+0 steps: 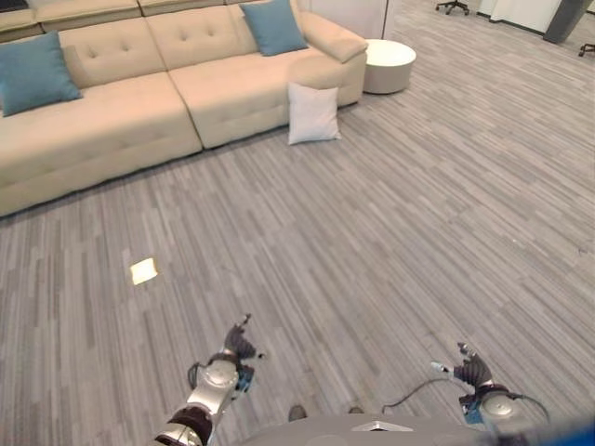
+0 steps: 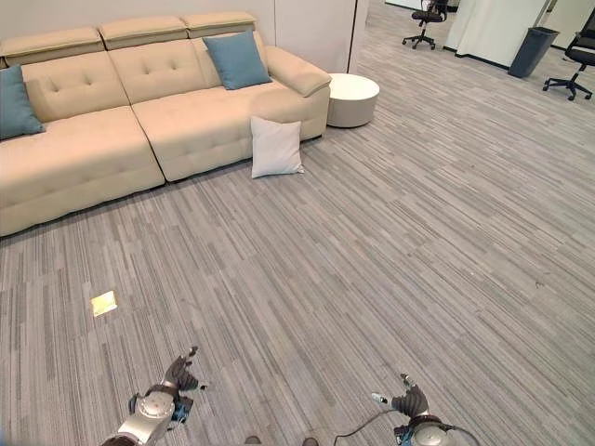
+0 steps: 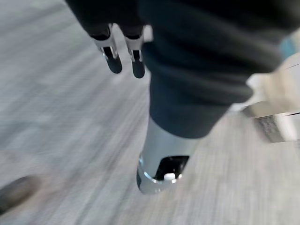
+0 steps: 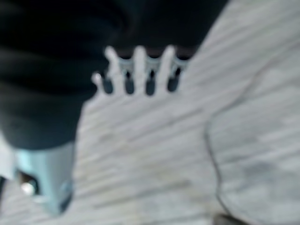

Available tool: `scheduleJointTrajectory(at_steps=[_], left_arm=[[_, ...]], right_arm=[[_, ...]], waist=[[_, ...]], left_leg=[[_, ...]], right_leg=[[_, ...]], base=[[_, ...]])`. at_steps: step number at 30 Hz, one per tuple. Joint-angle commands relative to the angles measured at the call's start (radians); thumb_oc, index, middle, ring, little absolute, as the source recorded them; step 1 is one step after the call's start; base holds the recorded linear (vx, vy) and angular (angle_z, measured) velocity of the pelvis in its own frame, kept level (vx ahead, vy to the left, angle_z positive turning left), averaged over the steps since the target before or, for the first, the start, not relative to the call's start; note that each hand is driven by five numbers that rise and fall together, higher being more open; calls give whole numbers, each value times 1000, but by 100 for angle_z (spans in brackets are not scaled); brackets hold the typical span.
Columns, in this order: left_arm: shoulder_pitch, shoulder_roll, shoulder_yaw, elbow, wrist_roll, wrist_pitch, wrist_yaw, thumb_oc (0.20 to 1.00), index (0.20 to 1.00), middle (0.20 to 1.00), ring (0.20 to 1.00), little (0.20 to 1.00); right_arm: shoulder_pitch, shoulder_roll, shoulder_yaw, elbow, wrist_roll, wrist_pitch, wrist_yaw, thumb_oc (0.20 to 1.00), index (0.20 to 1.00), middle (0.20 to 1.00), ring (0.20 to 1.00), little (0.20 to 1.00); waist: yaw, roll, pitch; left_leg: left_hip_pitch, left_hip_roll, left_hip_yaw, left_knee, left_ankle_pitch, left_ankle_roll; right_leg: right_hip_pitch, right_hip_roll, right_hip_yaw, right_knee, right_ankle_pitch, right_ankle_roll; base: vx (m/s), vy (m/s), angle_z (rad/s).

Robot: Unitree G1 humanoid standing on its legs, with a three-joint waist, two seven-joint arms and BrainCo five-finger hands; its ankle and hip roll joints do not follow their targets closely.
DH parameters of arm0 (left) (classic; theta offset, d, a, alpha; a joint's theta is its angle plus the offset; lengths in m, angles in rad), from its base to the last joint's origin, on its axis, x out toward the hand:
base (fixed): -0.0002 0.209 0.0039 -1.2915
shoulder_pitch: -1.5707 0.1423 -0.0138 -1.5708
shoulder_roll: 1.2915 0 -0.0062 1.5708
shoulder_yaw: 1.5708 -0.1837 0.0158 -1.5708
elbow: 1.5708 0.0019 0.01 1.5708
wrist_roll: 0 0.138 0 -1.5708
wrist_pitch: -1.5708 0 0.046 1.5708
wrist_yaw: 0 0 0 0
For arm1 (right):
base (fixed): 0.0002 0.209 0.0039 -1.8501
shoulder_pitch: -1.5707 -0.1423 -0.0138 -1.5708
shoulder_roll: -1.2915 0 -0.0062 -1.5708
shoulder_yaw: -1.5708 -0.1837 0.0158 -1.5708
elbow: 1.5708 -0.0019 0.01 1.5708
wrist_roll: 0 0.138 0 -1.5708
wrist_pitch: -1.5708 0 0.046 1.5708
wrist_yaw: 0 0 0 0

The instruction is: Pick up all the scattered cushions and arrange them neatly on the sofa.

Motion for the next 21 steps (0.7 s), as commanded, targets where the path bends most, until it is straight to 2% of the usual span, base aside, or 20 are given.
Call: scheduleJointTrajectory(at_steps=[1,6,15,18,21], left_arm=[[-53,-26,3,97,35,-20,5,1000,1000,1000,1000,1000],[-44,-43,20,159,19,-18,6,1000,1000,1000,1000,1000],[-45,-47,9,152,-1,-20,-7,1000,1000,1000,1000,1000],[-47,-44,5,144,-11,-22,-9,1000,1000,1000,1000,1000],[-47,-40,-3,133,-13,-23,-12,1000,1000,1000,1000,1000]], right_arm=[[-38,23,5,78,27,-13,5,1000,1000,1000,1000,1000],[-31,45,6,134,38,-9,10,1000,1000,1000,1000,1000],[-31,56,19,154,37,-4,16,1000,1000,1000,1000,1000],[-31,55,19,144,44,-7,18,1000,1000,1000,1000,1000],[-28,53,21,138,53,-9,23,1000,1000,1000,1000,1000]], waist=[[17,-8,3],[16,-8,3],[12,-8,12],[8,-9,17],[3,-16,29]], left_leg=[[56,72,-14,10,-125,-83],[65,78,-20,10,-124,-86],[71,106,-29,10,-113,-97],[67,115,-29,22,-113,-100],[42,127,-30,87,-125,-105]], right_leg=[[-36,-84,6,52,-41,85],[-30,-77,11,58,-54,77],[-43,-52,28,94,-87,54],[-49,-43,39,104,-95,45],[-51,-28,61,111,-104,29]], base=[[0,0,0],[19,-33,1],[3,-78,1],[-20,-96,0],[-39,-136,-1]])
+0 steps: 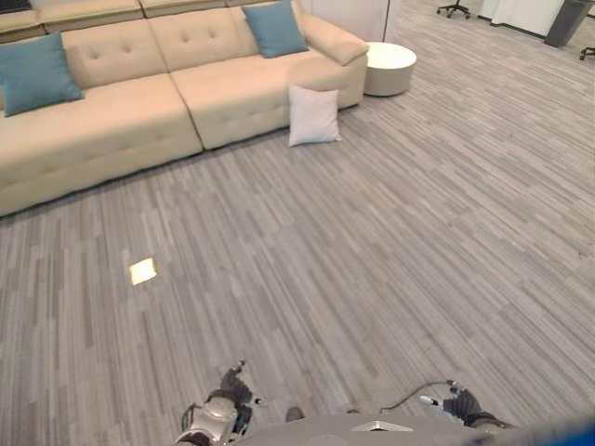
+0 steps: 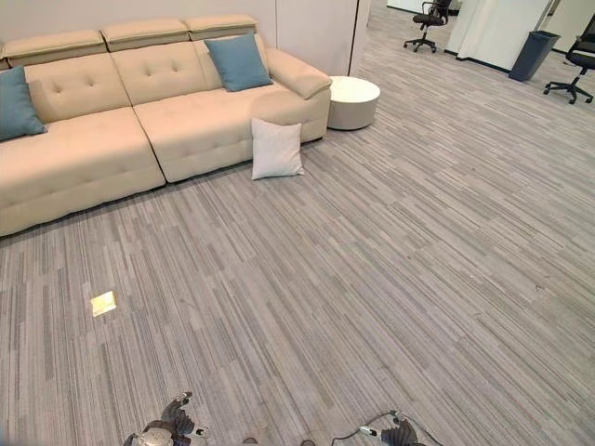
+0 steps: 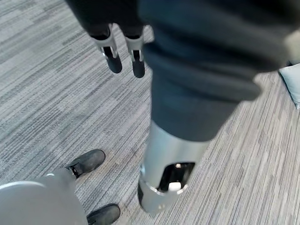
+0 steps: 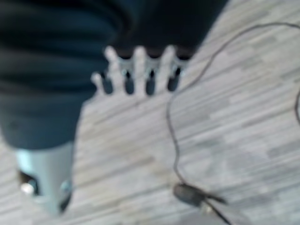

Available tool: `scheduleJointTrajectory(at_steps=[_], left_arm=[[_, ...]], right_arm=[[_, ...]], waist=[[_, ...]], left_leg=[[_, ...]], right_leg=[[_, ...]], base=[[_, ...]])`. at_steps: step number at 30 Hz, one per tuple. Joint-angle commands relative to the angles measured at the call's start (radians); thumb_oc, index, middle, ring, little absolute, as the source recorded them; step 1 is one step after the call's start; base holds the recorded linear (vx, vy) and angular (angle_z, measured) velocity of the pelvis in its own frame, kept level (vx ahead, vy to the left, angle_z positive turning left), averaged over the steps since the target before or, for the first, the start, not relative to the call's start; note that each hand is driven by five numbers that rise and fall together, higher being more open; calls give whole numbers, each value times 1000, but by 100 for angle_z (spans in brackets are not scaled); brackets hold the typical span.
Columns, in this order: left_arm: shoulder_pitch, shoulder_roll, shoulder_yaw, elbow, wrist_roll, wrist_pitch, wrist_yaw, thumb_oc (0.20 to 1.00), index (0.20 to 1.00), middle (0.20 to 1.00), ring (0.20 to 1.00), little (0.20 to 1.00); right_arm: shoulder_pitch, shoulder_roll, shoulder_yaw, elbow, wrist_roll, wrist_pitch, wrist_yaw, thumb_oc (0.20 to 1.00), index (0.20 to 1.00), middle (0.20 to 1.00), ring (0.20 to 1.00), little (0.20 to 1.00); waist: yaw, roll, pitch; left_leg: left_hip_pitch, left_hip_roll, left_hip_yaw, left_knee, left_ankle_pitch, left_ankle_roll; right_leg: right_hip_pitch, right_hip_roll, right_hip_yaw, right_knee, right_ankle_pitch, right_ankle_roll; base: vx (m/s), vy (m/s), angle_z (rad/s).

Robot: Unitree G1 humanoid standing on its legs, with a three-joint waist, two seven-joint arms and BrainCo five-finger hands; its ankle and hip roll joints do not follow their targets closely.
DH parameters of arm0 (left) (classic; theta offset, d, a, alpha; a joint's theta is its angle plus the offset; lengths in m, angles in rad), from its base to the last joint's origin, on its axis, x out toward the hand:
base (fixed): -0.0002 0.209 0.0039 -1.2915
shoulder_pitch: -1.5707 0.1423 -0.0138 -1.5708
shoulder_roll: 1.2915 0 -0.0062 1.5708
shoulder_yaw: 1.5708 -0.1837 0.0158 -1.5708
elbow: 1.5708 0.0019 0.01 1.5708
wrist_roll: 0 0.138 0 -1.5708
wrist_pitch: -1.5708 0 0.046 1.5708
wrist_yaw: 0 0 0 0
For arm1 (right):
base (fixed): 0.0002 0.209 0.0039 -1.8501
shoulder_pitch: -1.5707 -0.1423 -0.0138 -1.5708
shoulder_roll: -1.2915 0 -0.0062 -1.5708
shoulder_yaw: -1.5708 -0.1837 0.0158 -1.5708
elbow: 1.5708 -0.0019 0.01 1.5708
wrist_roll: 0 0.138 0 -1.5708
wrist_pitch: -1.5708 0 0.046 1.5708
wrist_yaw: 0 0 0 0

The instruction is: Pick up all the scattered cushions and arrange them neatly on the sofa.

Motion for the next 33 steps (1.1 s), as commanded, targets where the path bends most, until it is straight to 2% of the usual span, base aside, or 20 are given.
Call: scheduleJointTrajectory(at_steps=[1,2,5,7,9,11,12,14,15,19,21,22,23,24,25,26,29,30,31,33], left_arm=[[-82,3,-14,-12,-4,-31,-3,1000,1000,1000,1000,1000],[-83,3,-14,-11,-4,-31,-3,1000,1000,1000,1000,1000],[-96,5,-23,-29,-14,-33,0,1000,1000,1000,1000,1000],[-91,4,-18,-29,-22,-34,0,1000,1000,1000,1000,1000],[-79,-3,-11,-13,-23,-33,0,1000,1000,1000,1000,1000],[-74,-6,-9,-5,-22,-33,1,1000,1000,1000,1000,1000],[-63,-12,-1,18,-19,-29,-2,1000,1000,1000,1000,1000],[-59,-12,-1,19,-16,-28,-3,1000,1000,1000,1000,1000],[-57,-11,2,24,-17,-28,-1,1000,1000,1000,1000,1000],[-38,-5,23,45,-12,-27,-3,1000,1000,1000,1000,1000],[-36,-1,25,36,-8,-26,-3,1000,1000,1000,1000,1000],[-36,-1,25,36,-8,-26,-3,1000,1000,1000,1000,1000],[-42,4,23,29,-6,-24,-3,1000,1000,1000,1000,1000],[-42,4,23,29,-6,-24,-3,1000,1000,1000,1000,1000],[-50,8,16,11,-9,-25,-2,1000,1000,1000,1000,1000],[-53,11,14,4,-9,-25,-4,1000,1000,1000,1000,1000],[-56,10,16,-1,-11,-26,0,1000,1000,1000,1000,1000],[-59,10,15,-7,-12,-27,-4,1000,1000,1000,1000,1000],[-67,7,5,-10,-6,-31,-6,1000,1000,1000,1000,1000],[-75,0,-6,0,4,-32,-8,1000,1000,1000,1000,1000]], right_arm=[[-39,-17,6,6,59,-15,5,1000,1000,1000,1000,1000],[-40,-17,6,6,59,-15,5,1000,1000,1000,1000,1000],[-43,-31,7,-16,72,-16,10,1000,1000,1000,1000,1000],[-38,-36,11,-33,67,-14,12,1000,1000,1000,1000,1000],[-38,-41,8,-42,65,-17,10,1000,1000,1000,1000,1000],[-38,-44,6,-46,65,-17,9,1000,1000,1000,1000,1000],[-44,-49,7,-54,61,-18,5,1000,1000,1000,1000,1000],[-47,-51,9,-56,58,-16,3,1000,1000,1000,1000,1000],[-62,-53,14,-49,59,-13,-3,1000,1000,1000,1000,1000],[-60,-46,18,-52,43,-9,5,1000,1000,1000,1000,1000],[-59,-42,15,-44,27,-1,8,1000,1000,1000,1000,1000],[-59,-42,15,-44,26,-1,8,1000,1000,1000,1000,1000],[-66,-42,11,-44,19,3,10,1000,1000,1000,1000,1000],[-66,-42,11,-44,19,3,10,1000,1000,1000,1000,1000],[-76,-45,15,-63,15,1,10,1000,1000,1000,1000,1000],[-78,-45,14,-73,15,0,10,1000,1000,1000,1000,1000],[-81,-50,15,-78,8,0,6,1000,1000,1000,1000,1000],[-85,-54,18,-75,5,1,6,1000,1000,1000,1000,1000],[-98,-61,27,-70,1,0,9,1000,1000,1000,1000,1000],[-109,-67,36,-61,-3,4,10,1000,1000,1000,1000,1000]], waist=[[6,-14,51],[5,-14,50],[6,-35,87],[9,-41,93],[18,-43,92],[21,-43,90],[34,-34,86],[41,-32,87],[58,-26,94],[60,-19,67],[72,-15,59],[74,-16,59],[74,-7,71],[74,-7,70],[58,2,99],[54,11,111],[39,26,119],[30,30,119],[16,30,121],[-6,22,125]], left_leg=[[8,115,-21,151,-128,-96],[5,115,-22,154,-129,-96],[-112,139,-11,339,-58,-116],[-143,131,-2,373,-64,-106],[-165,87,-14,342,-105,-89],[-173,72,-15,314,-113,-82],[-208,38,-19,246,-87,-73],[-222,27,-21,218,-69,-73],[-267,14,-21,206,-39,-77],[-211,2,-12,161,-55,-53],[-170,-12,4,157,-88,-20],[-170,-12,6,157,-89,-20],[-129,-24,7,145,-108,5],[-129,-25,7,145,-108,5],[-90,-29,7,136,-123,32],[-70,-25,4,126,-128,38],[-20,-23,-8,104,-146,39],[3,-24,-13,94,-156,35],[43,-25,-25,81,-182,28],[84,-35,-53,82,-217,21]], right_leg=[[-49,-43,60,109,-97,43],[-50,-43,59,109,-97,43],[-51,-43,49,120,-97,20],[-51,-45,46,124,-100,15],[-45,-47,49,116,-105,19],[-41,-46,48,112,-107,22],[-23,-34,49,93,-116,29],[-9,-28,55,85,-122,30],[11,-17,72,75,-133,34],[27,-26,99,96,-157,51],[1,-61,110,205,-156,81],[0,-62,111,208,-158,81],[-76,-88,113,379,-101,121],[-76,-88,114,379,-101,121],[-157,-109,106,553,0,151],[-199,-114,96,624,10,150],[-251,-124,50,629,-13,126],[-265,-119,33,583,-34,120],[-300,-100,-1,466,-56,106],[-336,-83,0,307,-19,112]], base=[[-54,-129,-1],[-76,-180,6],[-54,-141,7],[30,-83,-1],[94,-38,6],[158,-10,14],[263,0,16],[192,10,11],[206,45,-4],[322,125,-58],[307,170,-46],[236,140,-72],[149,94,-67],[247,164,-48],[145,97,-11],[145,97,-20],[242,34,10],[321,-97,3],[423,-151,-10],[406,-186,-12]])
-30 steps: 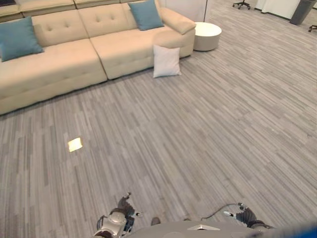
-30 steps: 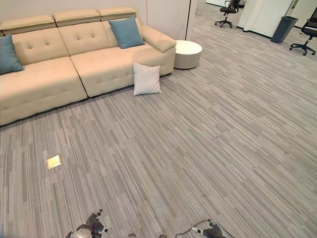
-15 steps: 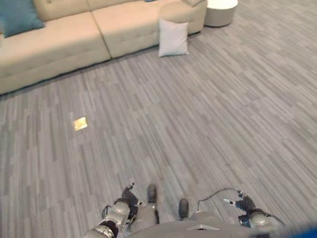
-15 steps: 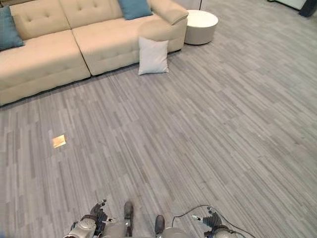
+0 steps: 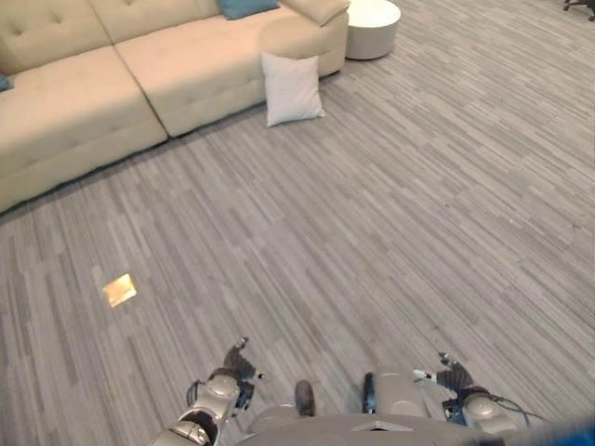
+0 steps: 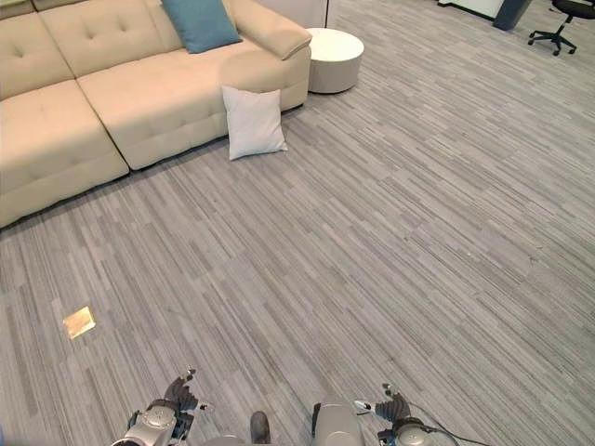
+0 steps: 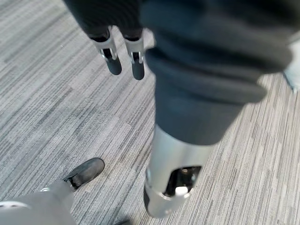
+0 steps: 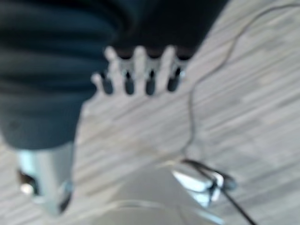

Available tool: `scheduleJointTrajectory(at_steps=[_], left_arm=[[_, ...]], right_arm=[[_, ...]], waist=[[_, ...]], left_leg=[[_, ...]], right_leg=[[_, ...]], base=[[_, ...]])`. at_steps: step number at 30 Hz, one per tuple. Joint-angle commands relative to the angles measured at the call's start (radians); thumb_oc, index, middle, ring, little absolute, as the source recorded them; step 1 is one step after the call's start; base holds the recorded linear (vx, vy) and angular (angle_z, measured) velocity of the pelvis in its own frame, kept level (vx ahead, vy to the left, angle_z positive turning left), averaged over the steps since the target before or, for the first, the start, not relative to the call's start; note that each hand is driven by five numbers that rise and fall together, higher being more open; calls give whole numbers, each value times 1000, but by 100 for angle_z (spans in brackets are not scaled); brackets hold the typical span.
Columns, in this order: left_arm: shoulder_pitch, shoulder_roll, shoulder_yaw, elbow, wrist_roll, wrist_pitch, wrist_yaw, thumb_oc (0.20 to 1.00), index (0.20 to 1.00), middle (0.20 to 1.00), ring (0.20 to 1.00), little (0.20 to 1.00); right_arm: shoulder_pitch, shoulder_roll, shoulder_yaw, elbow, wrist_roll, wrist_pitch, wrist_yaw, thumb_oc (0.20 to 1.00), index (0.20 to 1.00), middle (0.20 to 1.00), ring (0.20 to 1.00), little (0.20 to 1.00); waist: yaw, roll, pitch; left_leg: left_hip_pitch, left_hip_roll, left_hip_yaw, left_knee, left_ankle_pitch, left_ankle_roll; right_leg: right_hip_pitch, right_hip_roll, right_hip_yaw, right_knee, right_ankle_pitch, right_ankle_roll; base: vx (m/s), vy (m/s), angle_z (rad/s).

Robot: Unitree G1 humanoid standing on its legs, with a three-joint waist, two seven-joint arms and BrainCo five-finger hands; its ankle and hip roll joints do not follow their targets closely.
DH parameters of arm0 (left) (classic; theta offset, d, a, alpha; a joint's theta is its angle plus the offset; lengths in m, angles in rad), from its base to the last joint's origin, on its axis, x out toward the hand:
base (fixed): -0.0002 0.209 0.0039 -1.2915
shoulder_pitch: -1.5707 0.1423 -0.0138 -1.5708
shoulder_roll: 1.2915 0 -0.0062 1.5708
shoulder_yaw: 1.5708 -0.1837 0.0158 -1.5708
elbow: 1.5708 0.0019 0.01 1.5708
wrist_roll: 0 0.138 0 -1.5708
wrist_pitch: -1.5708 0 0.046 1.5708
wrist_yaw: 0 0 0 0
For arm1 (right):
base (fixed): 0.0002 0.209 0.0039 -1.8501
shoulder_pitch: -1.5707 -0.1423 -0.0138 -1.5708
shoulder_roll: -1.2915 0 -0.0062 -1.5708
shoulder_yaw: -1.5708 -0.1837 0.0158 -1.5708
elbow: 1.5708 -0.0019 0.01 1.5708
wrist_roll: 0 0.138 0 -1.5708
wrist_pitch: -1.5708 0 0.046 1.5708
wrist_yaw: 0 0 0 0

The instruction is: Pick up all the scattered cushions and arrange them neatly on the sofa.

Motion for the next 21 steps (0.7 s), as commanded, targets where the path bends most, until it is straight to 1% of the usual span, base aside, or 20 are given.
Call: scheduleJointTrajectory(at_steps=[1,2,3,5,6,7,8,9,10,11,12,13,14,15,16,17,18,19,20,21], left_arm=[[-11,-7,2,2,15,-19,-2,1000,1000,1000,1000,1000],[-11,-8,2,2,15,-19,-2,1000,1000,1000,1000,1000],[-18,-8,1,12,28,-21,0,1000,1000,1000,1000,1000],[-19,-10,-3,18,35,-23,-7,1000,1000,1000,1000,1000],[-7,-17,-1,32,42,-24,-3,1000,1000,1000,1000,1000],[-3,-21,-2,37,41,-24,-5,1000,1000,1000,1000,1000],[3,-24,-6,35,37,-26,-9,1000,1000,1000,1000,1000],[-2,-22,-9,25,34,-24,-11,1000,1000,1000,1000,1000],[-2,-22,-9,25,34,-24,-11,1000,1000,1000,1000,1000],[-2,-19,-12,2,24,-22,-13,1000,1000,1000,1000,1000],[5,-15,-9,3,25,-18,-7,1000,1000,1000,1000,1000],[5,-15,-9,3,25,-18,-7,1000,1000,1000,1000,1000],[7,-16,-7,3,20,-16,-11,1000,1000,1000,1000,1000],[7,-16,-8,3,20,-16,-11,1000,1000,1000,1000,1000],[14,-19,-7,9,23,-15,-8,1000,1000,1000,1000,1000],[17,-20,-7,12,24,-15,-5,1000,1000,1000,1000,1000],[21,-23,-3,16,28,-14,-2,1000,1000,1000,1000,1000],[22,-24,0,16,28,-14,-3,1000,1000,1000,1000,1000],[35,-29,5,20,22,-19,-1,1000,1000,1000,1000,1000],[35,-29,5,20,22,-19,-1,1000,1000,1000,1000,1000]], right_arm=[[-28,-54,22,10,-22,-14,-8,1000,1000,1000,1000,1000],[-28,-55,22,10,-22,-14,-8,1000,1000,1000,1000,1000],[-24,-60,24,12,-31,-11,-5,1000,1000,1000,1000,1000],[-20,-62,20,16,-28,-10,-4,1000,1000,1000,1000,1000],[-4,-60,21,24,-27,-9,1,1000,1000,1000,1000,1000],[5,-60,17,29,-25,-11,5,1000,1000,1000,1000,1000],[14,-60,13,35,-11,-19,10,1000,1000,1000,1000,1000],[14,-61,11,33,-4,-19,8,1000,1000,1000,1000,1000],[14,-61,11,33,-4,-19,8,1000,1000,1000,1000,1000],[14,-66,9,34,13,-19,6,1000,1000,1000,1000,1000],[16,-70,12,35,17,-17,6,1000,1000,1000,1000,1000],[16,-70,12,35,17,-17,6,1000,1000,1000,1000,1000],[24,-71,13,38,16,-11,7,1000,1000,1000,1000,1000],[24,-71,13,38,16,-11,7,1000,1000,1000,1000,1000],[24,-73,12,37,13,-12,6,1000,1000,1000,1000,1000],[25,-73,16,36,9,-12,4,1000,1000,1000,1000,1000],[23,-75,18,38,6,-13,2,1000,1000,1000,1000,1000],[20,-75,18,39,5,-12,1,1000,1000,1000,1000,1000],[10,-74,21,56,1,-12,-5,1000,1000,1000,1000,1000],[11,-73,21,56,1,-12,-5,1000,1000,1000,1000,1000]], waist=[[-41,-5,-6],[-41,-1,-3],[-53,-4,-5],[-53,-7,-12],[-56,-13,-31],[-60,-9,-37],[-62,-14,-37],[-60,-25,-29],[-61,-25,-30],[-47,-45,-14],[-40,-60,-10],[-40,-58,-9],[-24,-70,-10],[-23,-67,-8],[-4,-66,-5],[6,-62,-5],[21,-54,2],[29,-47,-2],[57,-24,-5],[57,-26,-4]], left_leg=[[35,-5,-130,70,-114,-16],[40,0,-130,70,-117,-17],[70,4,-141,67,-140,-28],[80,5,-147,74,-154,-33],[90,16,-147,110,-160,-52],[79,29,-148,164,-136,-74],[15,55,-131,347,-45,-118],[-47,75,-119,478,14,-135],[-48,75,-119,479,13,-135],[-129,106,-86,661,69,-137],[-160,117,-63,714,77,-136],[-161,119,-63,719,74,-137],[-234,117,-28,691,56,-119],[-234,120,-28,697,51,-118],[-290,88,-3,604,24,-105],[-316,73,8,532,18,-98],[-329,58,23,424,13,-87],[-334,50,23,363,25,-85],[-358,26,23,197,102,-100],[-355,24,25,195,102,-99]], right_leg=[[47,69,15,-353,217,5],[54,73,13,-359,218,5],[31,77,34,-421,251,18],[54,68,36,-445,249,13],[83,74,43,-433,263,-11],[105,85,47,-432,259,-23],[161,97,49,-441,241,-55],[188,94,52,-446,227,-73],[187,94,51,-446,227,-73],[239,97,52,-459,201,-105],[263,96,60,-463,187,-121],[263,98,60,-463,187,-121],[300,95,66,-465,165,-129],[302,98,66,-464,164,-129],[341,102,70,-479,146,-120],[353,110,69,-485,137,-115],[388,118,70,-495,120,-104],[399,128,75,-501,115,-100],[461,163,104,-512,83,-96],[463,161,105,-512,81,-95]], base=[[266,-125,-8],[356,-211,28],[323,-221,44],[301,-235,30],[305,-287,27],[465,-517,73],[307,-468,63],[201,-352,61],[141,-344,21],[193,-351,8],[190,-350,-2],[247,-245,-20],[156,-112,-16],[351,-192,-13],[297,-121,-8],[425,-142,-10],[309,-72,-13],[575,-83,-37],[449,-64,-34],[497,-67,-35]])
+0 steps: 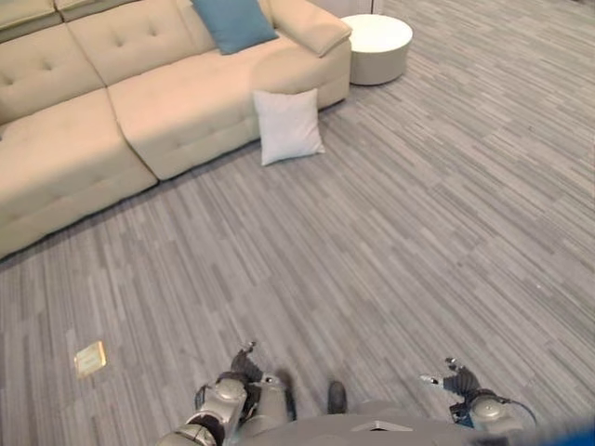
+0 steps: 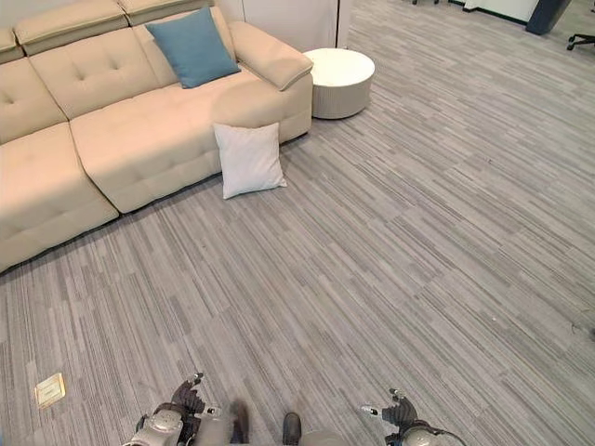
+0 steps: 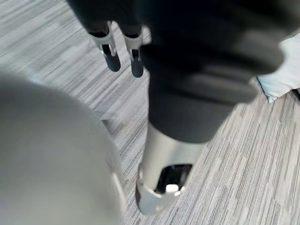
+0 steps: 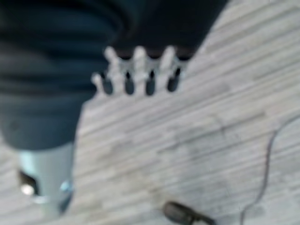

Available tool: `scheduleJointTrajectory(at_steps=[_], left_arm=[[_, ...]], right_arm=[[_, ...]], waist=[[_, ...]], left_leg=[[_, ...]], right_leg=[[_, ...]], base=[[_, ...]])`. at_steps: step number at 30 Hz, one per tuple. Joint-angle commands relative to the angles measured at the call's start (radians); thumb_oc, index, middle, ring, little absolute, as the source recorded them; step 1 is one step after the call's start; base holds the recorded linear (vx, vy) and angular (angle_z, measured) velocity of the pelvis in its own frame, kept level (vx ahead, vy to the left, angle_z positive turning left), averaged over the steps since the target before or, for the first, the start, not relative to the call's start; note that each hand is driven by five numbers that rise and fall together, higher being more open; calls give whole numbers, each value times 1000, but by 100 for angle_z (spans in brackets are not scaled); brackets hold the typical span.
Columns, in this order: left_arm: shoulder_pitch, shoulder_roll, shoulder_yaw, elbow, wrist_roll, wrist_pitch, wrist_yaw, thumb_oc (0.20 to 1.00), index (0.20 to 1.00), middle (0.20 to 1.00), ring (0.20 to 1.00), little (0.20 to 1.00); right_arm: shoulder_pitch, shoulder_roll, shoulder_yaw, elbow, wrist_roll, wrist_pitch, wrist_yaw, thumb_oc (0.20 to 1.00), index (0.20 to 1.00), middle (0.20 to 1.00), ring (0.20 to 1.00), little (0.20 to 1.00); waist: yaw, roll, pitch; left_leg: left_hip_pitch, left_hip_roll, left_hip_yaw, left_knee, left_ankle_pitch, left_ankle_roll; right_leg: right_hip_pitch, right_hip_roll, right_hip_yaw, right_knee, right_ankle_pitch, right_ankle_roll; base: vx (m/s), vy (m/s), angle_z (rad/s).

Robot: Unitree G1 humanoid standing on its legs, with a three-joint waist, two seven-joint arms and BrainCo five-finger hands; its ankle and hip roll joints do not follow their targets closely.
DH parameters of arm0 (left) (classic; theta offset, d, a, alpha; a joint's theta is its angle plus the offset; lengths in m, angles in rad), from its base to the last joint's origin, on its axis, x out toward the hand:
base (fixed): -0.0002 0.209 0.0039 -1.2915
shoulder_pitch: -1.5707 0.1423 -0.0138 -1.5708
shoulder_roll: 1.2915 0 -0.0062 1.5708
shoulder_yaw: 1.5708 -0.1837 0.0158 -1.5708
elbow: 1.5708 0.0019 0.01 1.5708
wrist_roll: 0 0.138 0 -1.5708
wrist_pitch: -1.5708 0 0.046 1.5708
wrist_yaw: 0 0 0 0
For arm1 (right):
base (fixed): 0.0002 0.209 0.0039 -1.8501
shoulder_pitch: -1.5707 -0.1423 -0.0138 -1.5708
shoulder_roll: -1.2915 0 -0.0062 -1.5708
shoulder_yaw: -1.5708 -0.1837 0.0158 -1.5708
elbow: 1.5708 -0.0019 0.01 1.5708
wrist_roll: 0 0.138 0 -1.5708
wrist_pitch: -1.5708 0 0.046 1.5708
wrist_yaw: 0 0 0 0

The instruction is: Pick up all the scattered cushions and arrange them neatly on the sofa.

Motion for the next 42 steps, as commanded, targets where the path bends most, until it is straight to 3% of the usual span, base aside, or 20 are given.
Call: scheduleJointTrajectory(at_steps=[1,4,7,9,10,11,12,13,17,20,23,24,26,27,28,30,33,34,36,42], left_arm=[[34,7,-4,1,11,-8,3,1000,1000,1000,1000,1000],[55,8,23,8,-3,-3,-4,1000,1000,1000,1000,1000],[63,7,23,15,4,-1,-6,1000,1000,1000,1000,1000],[54,14,20,8,7,2,-11,1000,1000,1000,1000,1000],[53,14,20,8,7,2,-11,1000,1000,1000,1000,1000],[40,24,17,-9,3,1,-11,1000,1000,1000,1000,1000],[40,25,17,-9,3,1,-11,1000,1000,1000,1000,1000],[29,32,10,-15,3,3,-9,1000,1000,1000,1000,1000],[11,34,10,-13,-2,0,-9,1000,1000,1000,1000,1000],[-2,30,9,6,10,-6,-5,1000,1000,1000,1000,1000],[1,25,3,26,25,-9,-10,1000,1000,1000,1000,1000],[12,21,-2,36,33,-7,-9,1000,1000,1000,1000,1000],[23,15,-9,35,33,-9,-20,1000,1000,1000,1000,1000],[16,17,-16,20,27,-7,-22,1000,1000,1000,1000,1000],[10,19,-23,-4,13,-6,-21,1000,1000,1000,1000,1000],[9,21,-24,-7,9,-3,-18,1000,1000,1000,1000,1000],[7,17,-25,-10,11,-5,-15,1000,1000,1000,1000,1000],[8,15,-25,-11,13,-4,-12,1000,1000,1000,1000,1000],[7,10,-26,-14,14,-6,-9,1000,1000,1000,1000,1000],[41,3,8,4,-9,-2,-18,1000,1000,1000,1000,1000]], right_arm=[[21,-30,-20,-23,0,-13,-7,1000,1000,1000,1000,1000],[33,-22,-22,-20,-12,-8,3,1000,1000,1000,1000,1000],[41,-15,-23,-9,-22,-10,6,1000,1000,1000,1000,1000],[45,-4,-21,-11,-35,-9,18,1000,1000,1000,1000,1000],[45,-5,-21,-11,-35,-9,18,1000,1000,1000,1000,1000],[36,-2,-19,-24,-34,-14,20,1000,1000,1000,1000,1000],[36,-2,-19,-24,-34,-14,20,1000,1000,1000,1000,1000],[33,0,-20,-35,-34,-14,18,1000,1000,1000,1000,1000],[18,-4,-12,-31,-30,-12,14,1000,1000,1000,1000,1000],[7,-6,-6,-23,-26,-9,16,1000,1000,1000,1000,1000],[18,-8,-9,-3,-30,-5,16,1000,1000,1000,1000,1000],[40,-6,-11,7,-32,-2,19,1000,1000,1000,1000,1000],[59,-3,-26,23,-21,-5,25,1000,1000,1000,1000,1000],[56,-3,-32,25,-12,-7,23,1000,1000,1000,1000,1000],[46,-6,-30,29,7,-5,18,1000,1000,1000,1000,1000],[47,-2,-30,32,10,1,18,1000,1000,1000,1000,1000],[54,-4,-33,35,12,3,16,1000,1000,1000,1000,1000],[56,-4,-33,39,9,5,14,1000,1000,1000,1000,1000],[57,-5,-39,50,3,8,9,1000,1000,1000,1000,1000],[67,6,-39,58,-18,14,17,1000,1000,1000,1000,1000]], waist=[[40,15,1],[51,31,-26],[56,21,-51],[49,5,-56],[51,7,-59],[36,7,-41],[36,6,-41],[22,27,-23],[-14,33,-5],[-51,12,5],[-64,5,2],[-70,2,-13],[-80,1,-16],[-79,-10,-4],[-63,-27,13],[-57,-35,15],[-27,-29,10],[-21,-20,9],[-9,4,13],[6,20,-19]], left_leg=[[-26,-16,30,77,20,44],[19,-13,47,24,40,66],[35,-30,42,43,25,84],[100,-51,43,33,-20,120],[96,-48,44,34,-19,120],[141,-50,36,26,-46,142],[141,-51,37,26,-46,142],[194,-35,11,15,-70,152],[274,-45,-39,-22,-104,141],[351,-76,-102,-45,-148,128],[390,-80,-129,-30,-197,120],[400,-74,-138,17,-225,102],[342,-30,-100,242,-168,37],[268,-6,-85,391,-104,16],[176,4,-62,559,-63,18],[129,24,-27,593,-64,20],[47,21,46,376,-99,52],[44,22,56,282,-87,57],[23,31,93,65,4,35],[47,36,106,27,41,47]], right_leg=[[20,-37,69,83,-119,93],[51,-26,88,105,-156,94],[59,-50,85,145,-158,114],[-27,-102,61,406,-68,181],[-31,-99,63,404,-64,180],[-111,-117,59,577,45,229],[-112,-118,60,581,43,229],[-212,-124,31,667,34,217],[-309,-114,-16,494,-56,172],[-373,-72,30,202,25,187],[-353,-74,51,152,57,187],[-337,-72,63,173,58,167],[-261,-74,53,161,31,131],[-233,-81,52,154,21,115],[-188,-80,55,136,4,85],[-166,-85,50,133,-8,78],[-101,-88,44,103,-46,89],[-84,-81,43,98,-59,95],[-18,-60,40,82,-99,100],[38,-60,53,101,-144,110]], base=[[254,-18,-12],[414,25,-54],[348,38,-56],[301,60,-11],[206,35,5],[139,16,-14],[279,27,-15],[239,2,12],[314,-75,41],[420,-185,23],[367,-214,81],[457,-379,97],[337,-373,87],[174,-356,76],[195,-353,64],[201,-195,18],[294,-46,-14],[299,12,-1],[425,12,-4],[353,48,-3]])
